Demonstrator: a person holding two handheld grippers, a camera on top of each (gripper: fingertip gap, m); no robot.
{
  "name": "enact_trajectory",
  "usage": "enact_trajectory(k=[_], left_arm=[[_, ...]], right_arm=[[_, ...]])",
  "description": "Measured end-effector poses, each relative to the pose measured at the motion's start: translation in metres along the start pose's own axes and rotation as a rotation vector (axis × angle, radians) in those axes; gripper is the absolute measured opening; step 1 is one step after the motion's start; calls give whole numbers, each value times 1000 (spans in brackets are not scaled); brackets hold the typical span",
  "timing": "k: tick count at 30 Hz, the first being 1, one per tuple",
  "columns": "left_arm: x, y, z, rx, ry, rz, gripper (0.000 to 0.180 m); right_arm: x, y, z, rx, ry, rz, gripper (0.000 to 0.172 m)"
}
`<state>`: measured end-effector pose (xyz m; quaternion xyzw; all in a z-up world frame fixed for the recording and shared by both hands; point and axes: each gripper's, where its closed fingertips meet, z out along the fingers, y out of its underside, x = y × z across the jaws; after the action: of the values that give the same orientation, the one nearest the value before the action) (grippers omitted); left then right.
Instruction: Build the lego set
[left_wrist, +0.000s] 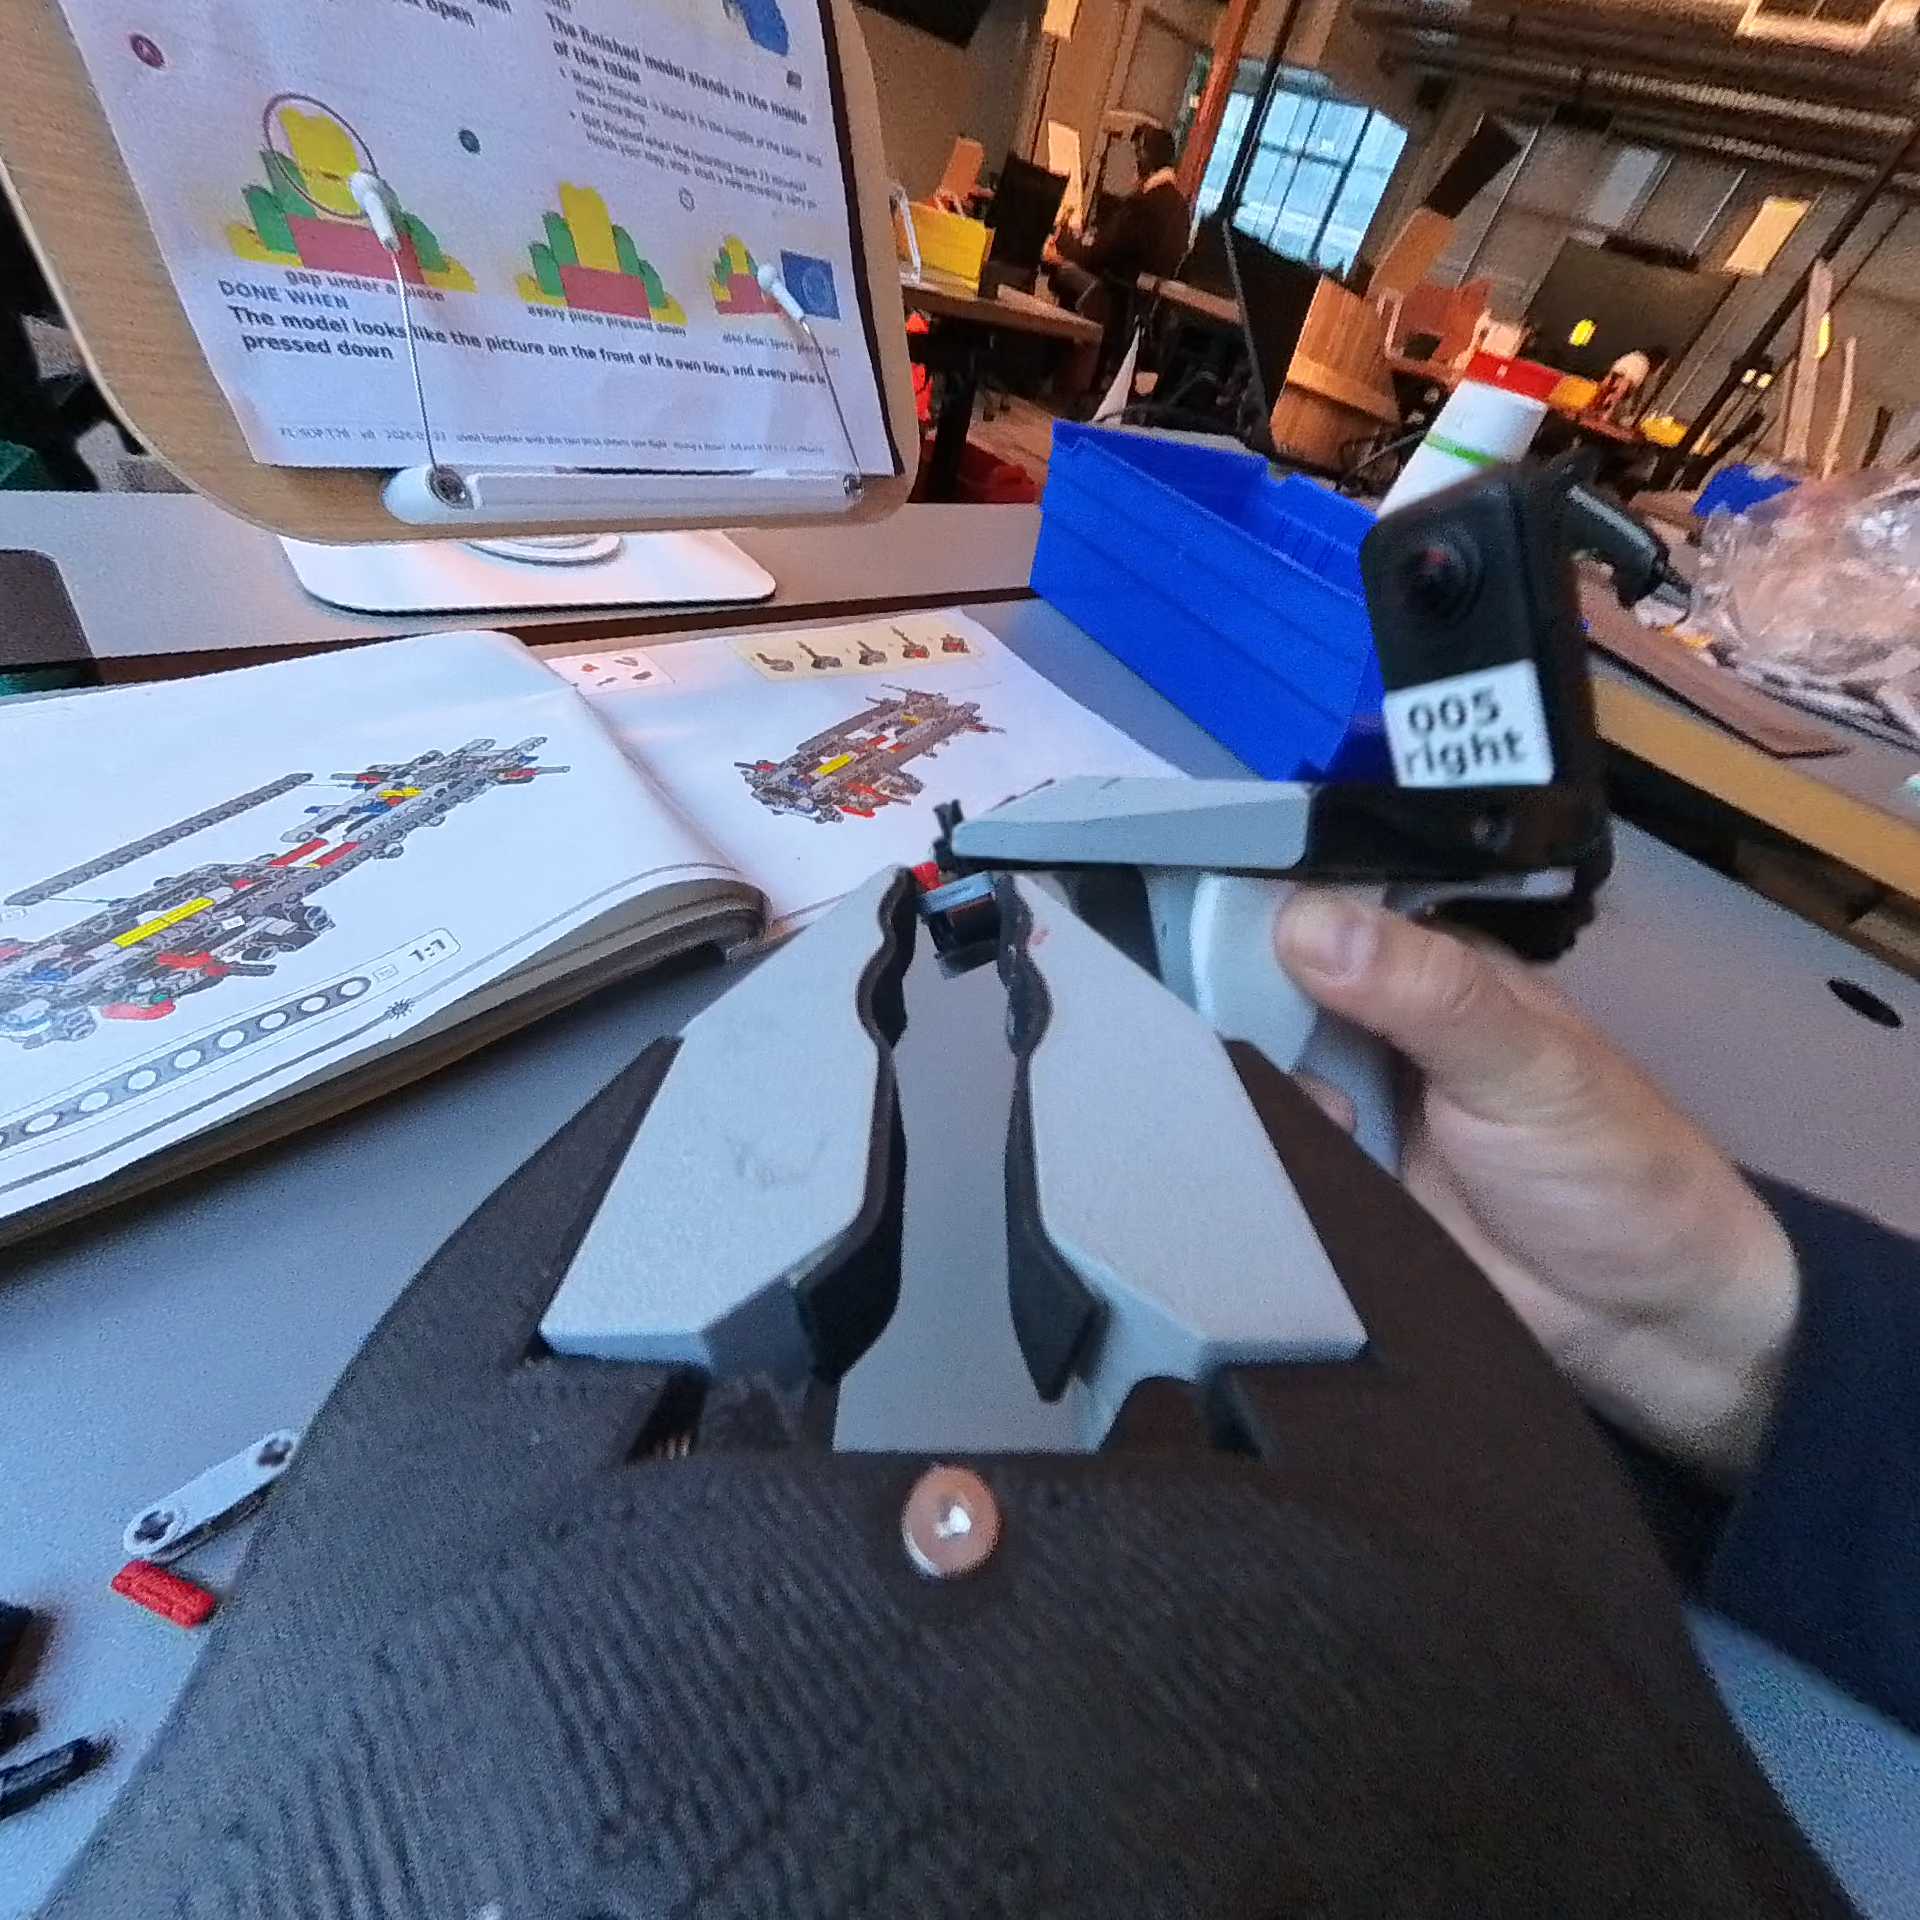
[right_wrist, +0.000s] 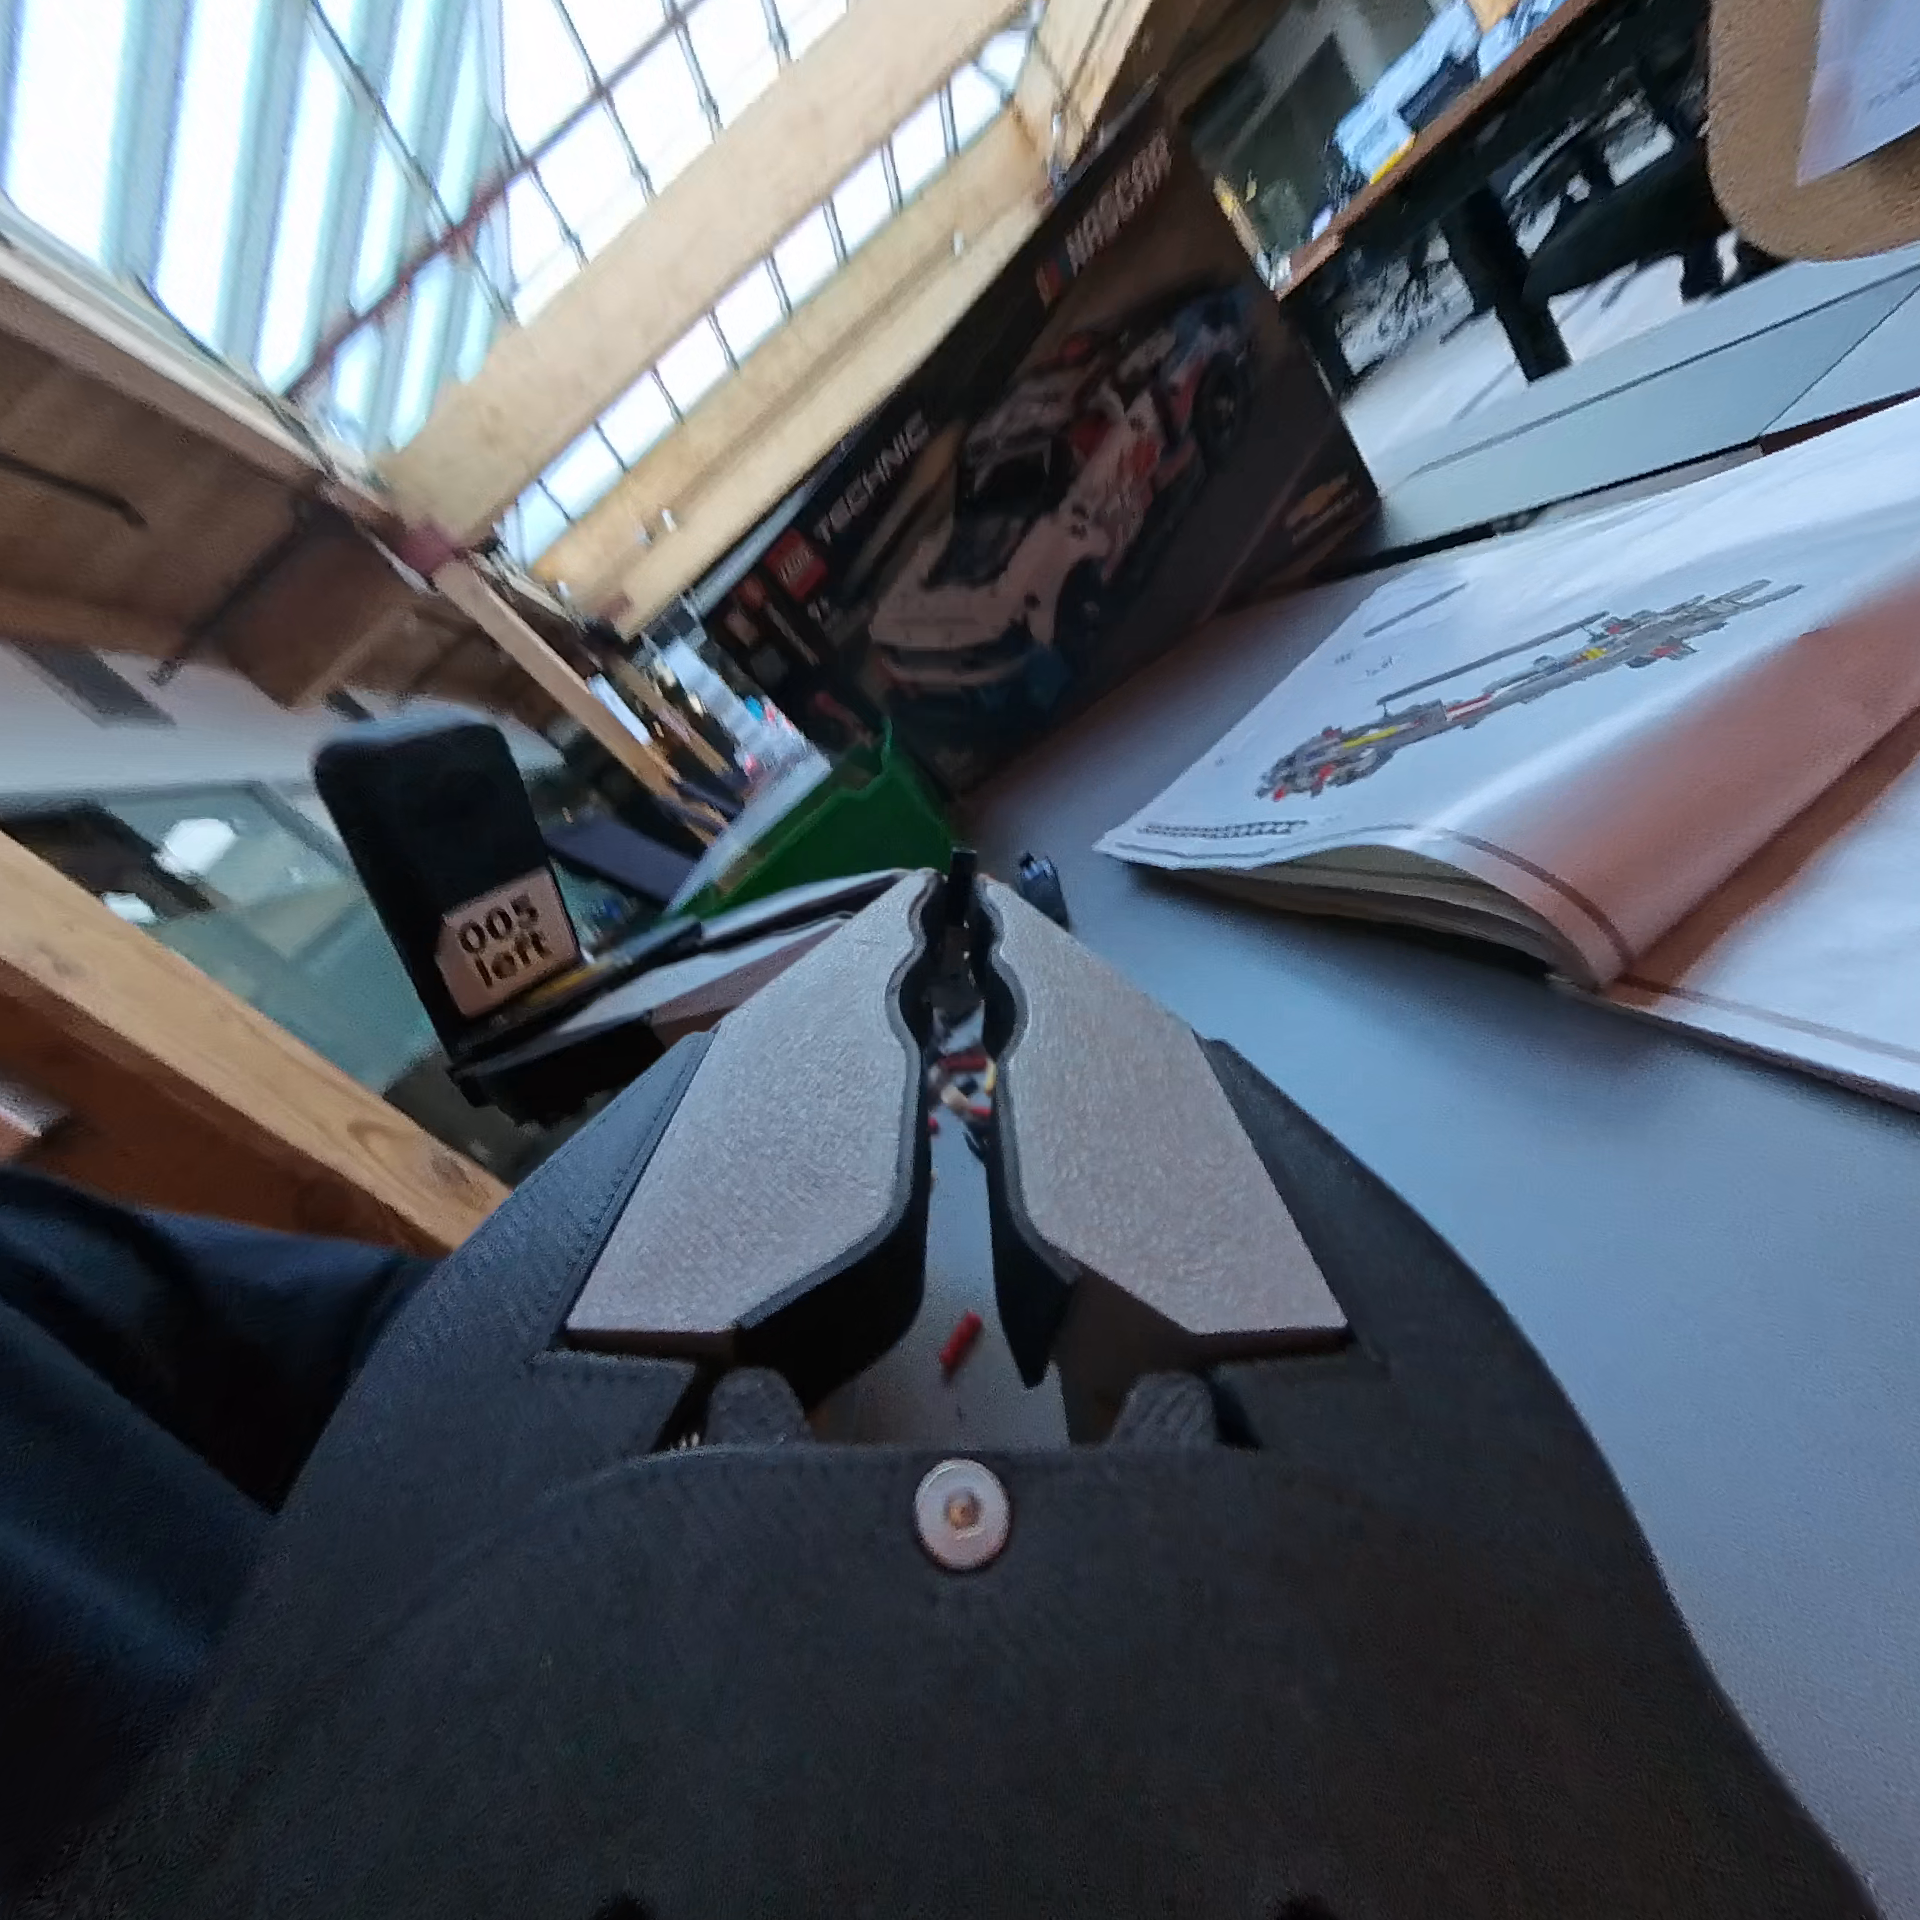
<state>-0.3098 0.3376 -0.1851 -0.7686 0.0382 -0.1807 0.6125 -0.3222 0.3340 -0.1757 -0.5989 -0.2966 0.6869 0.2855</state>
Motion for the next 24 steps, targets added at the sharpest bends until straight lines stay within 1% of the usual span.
enact_trajectory(k=[4, 9, 16, 20, 24], left_arm=[[5, 3, 1, -29, -11, 98, 13], [11, 0, -1, -21, -32, 190, 14], [11, -4, -3, -9, -38, 202, 14], [12, -4, -3, -9, -39, 208, 14], [13, 0, -1, -28, -57, 249, 14]], right_arm=[[0, 4, -7, -129, -8, -66, 0], [-7, 3, -11, -161, -78, -45, 1], [-8, 2, -14, -190, -59, -109, 0], [-9, 2, -14, -193, -66, -114, 0], [-8, 5, -13, -215, -51, -134, 1]])
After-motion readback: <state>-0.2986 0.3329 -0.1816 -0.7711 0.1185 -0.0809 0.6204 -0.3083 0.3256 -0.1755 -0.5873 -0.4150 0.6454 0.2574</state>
